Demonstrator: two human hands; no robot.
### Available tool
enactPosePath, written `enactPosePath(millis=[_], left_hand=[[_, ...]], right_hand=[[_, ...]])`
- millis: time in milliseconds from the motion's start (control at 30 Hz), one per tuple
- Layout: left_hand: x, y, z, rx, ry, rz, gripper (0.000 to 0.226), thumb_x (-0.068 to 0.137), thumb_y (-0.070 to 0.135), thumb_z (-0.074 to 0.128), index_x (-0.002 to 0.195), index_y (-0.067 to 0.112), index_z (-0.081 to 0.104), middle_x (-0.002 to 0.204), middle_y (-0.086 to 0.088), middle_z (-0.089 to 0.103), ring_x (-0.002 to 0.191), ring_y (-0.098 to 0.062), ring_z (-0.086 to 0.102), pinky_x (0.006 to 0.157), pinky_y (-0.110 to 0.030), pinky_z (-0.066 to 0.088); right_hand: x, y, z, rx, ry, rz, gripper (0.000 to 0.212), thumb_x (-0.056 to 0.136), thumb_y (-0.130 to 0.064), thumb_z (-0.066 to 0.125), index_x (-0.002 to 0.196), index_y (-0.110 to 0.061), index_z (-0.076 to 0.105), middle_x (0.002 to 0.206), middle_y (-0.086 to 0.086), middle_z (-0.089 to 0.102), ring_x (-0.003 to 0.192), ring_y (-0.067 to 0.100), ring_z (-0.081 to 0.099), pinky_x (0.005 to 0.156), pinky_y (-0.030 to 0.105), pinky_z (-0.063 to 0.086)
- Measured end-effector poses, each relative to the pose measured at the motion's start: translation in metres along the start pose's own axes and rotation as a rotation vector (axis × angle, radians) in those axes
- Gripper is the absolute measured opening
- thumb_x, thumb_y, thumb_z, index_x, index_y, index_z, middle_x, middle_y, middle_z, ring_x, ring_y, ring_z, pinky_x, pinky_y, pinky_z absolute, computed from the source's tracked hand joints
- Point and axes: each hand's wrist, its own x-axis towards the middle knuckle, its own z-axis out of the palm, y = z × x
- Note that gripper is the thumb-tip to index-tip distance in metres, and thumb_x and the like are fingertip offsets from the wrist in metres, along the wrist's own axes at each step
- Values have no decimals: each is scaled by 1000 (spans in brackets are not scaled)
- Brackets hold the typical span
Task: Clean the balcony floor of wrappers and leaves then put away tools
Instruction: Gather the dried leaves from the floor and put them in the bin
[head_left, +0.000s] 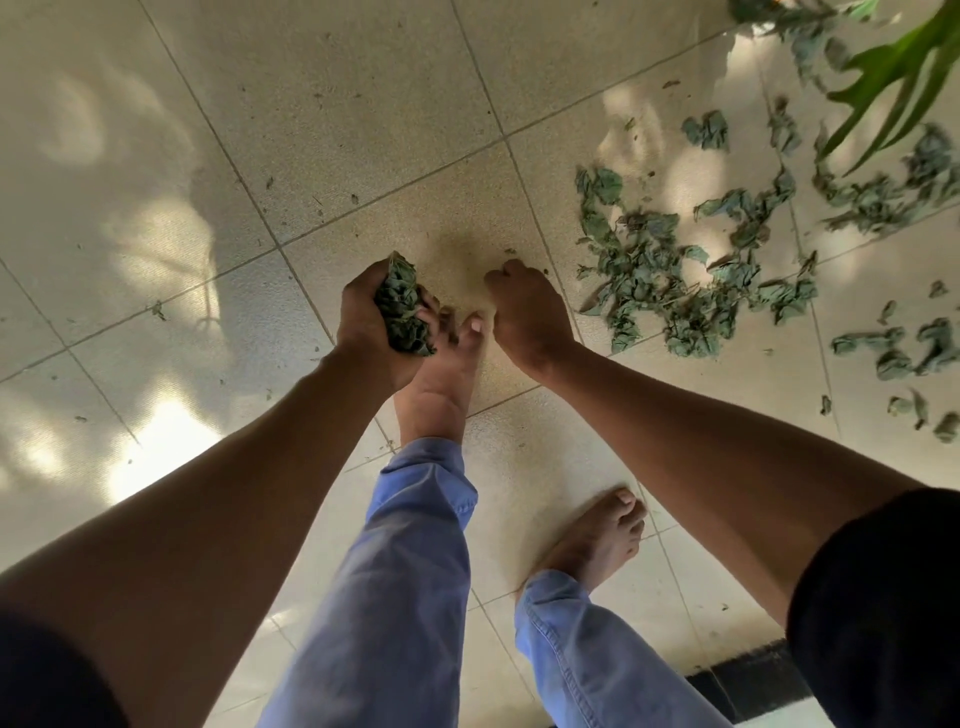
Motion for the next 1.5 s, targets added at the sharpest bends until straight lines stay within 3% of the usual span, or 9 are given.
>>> enactPosePath(millis=[267,400,533,733,867,1067,1200,1300,1500], left_hand=[[12,-48,20,53,-56,-95,20,92,31,60,77,18,56,75,-3,54,64,-13,57,47,-16,46],[13,-67,32,133,-56,-80,22,97,33,55,80,19,57,73,-2,56,63,-11,57,49,-15,45],[10,-78,37,186,-54,-88,19,98,33,54,85,19,58,75,-3,58,64,-11,58,49,-15,45],[8,-80,41,253,-61,-69,17,96,32,60,84,21,61,74,-2,59,63,-11,59,47,-17,46],[8,-80,39,282,-65,-65,19,96,32,61,80,21,61,72,-1,59,63,-10,58,47,-16,46],[8,-90,32,281,-38,-75,22,97,33,61,80,19,59,71,-2,59,63,-11,59,47,-16,46],[6,-103,27,273,-29,-99,23,96,32,61,78,19,59,72,-2,59,64,-11,59,49,-15,45],[5,-113,26,260,-24,-111,20,96,32,60,81,19,59,74,-2,59,65,-11,59,50,-15,45],[7,-125,32,251,-35,-133,20,97,32,61,83,18,58,72,-3,59,62,-12,60,48,-16,46]], right_hand=[[-59,66,-10,180,288,425,31,83,14,51,103,-4,65,104,17,60,87,32,62,63,30,43],[-80,86,-10,122,309,543,39,84,-11,73,119,-15,56,122,13,51,109,31,55,79,38,57],[-89,93,-6,45,180,522,68,85,-29,79,141,-25,41,136,17,41,122,37,47,82,43,57],[-74,85,3,-20,131,287,77,85,6,56,150,-31,38,138,21,38,112,36,49,67,41,60],[-70,81,1,-41,82,162,67,83,4,56,143,-23,45,144,21,35,119,38,45,74,42,54],[-71,93,9,5,141,204,43,81,17,54,120,0,62,121,18,55,101,35,58,68,35,50],[-80,105,11,318,205,399,34,77,15,53,97,-6,71,99,8,67,91,26,64,65,28,45],[-95,99,-2,534,347,339,28,75,13,59,77,-12,72,82,-2,66,76,7,60,67,24,52],[-97,104,-23,635,504,264,18,80,8,67,87,-9,71,90,0,68,83,3,57,74,10,46]])
